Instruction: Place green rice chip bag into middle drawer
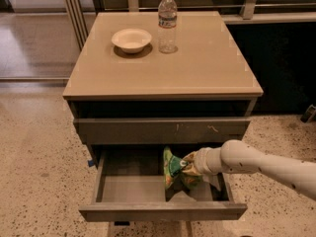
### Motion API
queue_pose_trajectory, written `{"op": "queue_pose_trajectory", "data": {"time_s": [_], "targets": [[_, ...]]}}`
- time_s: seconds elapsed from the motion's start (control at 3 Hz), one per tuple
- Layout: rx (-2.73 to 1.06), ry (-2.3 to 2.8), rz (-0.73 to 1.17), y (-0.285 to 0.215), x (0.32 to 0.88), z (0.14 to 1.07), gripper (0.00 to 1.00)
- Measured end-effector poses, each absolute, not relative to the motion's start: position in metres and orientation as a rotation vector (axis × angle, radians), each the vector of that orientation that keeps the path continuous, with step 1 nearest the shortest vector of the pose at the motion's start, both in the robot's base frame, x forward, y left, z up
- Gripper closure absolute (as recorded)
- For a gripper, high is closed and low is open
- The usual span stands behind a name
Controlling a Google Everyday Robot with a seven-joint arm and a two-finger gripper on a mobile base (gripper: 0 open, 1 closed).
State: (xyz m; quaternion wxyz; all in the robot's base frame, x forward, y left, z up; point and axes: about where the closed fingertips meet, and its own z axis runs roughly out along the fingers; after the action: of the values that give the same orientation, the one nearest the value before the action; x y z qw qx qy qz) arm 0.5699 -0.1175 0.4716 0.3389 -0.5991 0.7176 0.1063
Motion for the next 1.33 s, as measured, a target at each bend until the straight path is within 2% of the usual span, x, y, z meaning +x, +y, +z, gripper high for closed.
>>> {"op": "queue_pose_trajectory", "data": {"time_s": [0.33,0.67,1.0,1.33], "targets": [[-1.525,1.909,0.319,-0.1165,0.5711,0.4289,0.97],[-1.525,1.909,0.320,-0.1165,0.5711,0.4289,0.95],[-1.525,1.909,0.320,-0.1165,0.5711,0.4288,0.76],[-1.529,1.899,0.336,-0.1125,0.5730,0.4245,0.45]]}}
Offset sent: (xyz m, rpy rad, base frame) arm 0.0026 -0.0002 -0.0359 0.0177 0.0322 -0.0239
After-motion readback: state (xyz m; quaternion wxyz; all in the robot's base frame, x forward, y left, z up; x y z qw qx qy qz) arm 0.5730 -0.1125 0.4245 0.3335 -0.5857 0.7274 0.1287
